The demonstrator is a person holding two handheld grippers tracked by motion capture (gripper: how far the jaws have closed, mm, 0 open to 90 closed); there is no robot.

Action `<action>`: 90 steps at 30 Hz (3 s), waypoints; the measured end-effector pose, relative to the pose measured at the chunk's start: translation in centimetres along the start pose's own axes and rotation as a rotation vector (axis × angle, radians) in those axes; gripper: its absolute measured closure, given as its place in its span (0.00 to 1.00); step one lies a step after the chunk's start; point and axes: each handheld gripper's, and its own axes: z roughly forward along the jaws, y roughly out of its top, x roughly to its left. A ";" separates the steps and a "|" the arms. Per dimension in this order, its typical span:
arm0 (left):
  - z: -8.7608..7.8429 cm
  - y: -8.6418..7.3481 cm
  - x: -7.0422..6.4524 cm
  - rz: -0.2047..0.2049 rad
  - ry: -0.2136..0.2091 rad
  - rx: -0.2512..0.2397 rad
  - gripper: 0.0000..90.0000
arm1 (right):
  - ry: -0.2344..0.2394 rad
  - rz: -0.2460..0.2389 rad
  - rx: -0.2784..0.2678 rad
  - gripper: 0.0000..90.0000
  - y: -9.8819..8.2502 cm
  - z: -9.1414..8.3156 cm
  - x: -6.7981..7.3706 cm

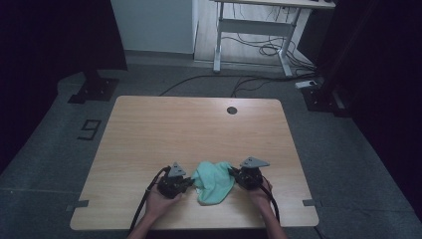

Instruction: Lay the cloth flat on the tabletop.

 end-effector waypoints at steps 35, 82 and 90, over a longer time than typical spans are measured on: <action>-6.7 -0.7 3.1 -0.048 -0.046 -0.078 0.95 | -0.076 -0.043 -0.146 0.94 7.9 -2.7 -0.8; -5.7 -0.6 4.7 -0.148 0.065 -0.086 0.49 | -0.068 0.042 -0.028 0.53 -2.4 -3.2 0.8; -3.1 1.2 5.2 -0.124 0.071 -0.040 0.50 | -0.038 0.038 -0.023 0.51 -2.4 -2.7 1.5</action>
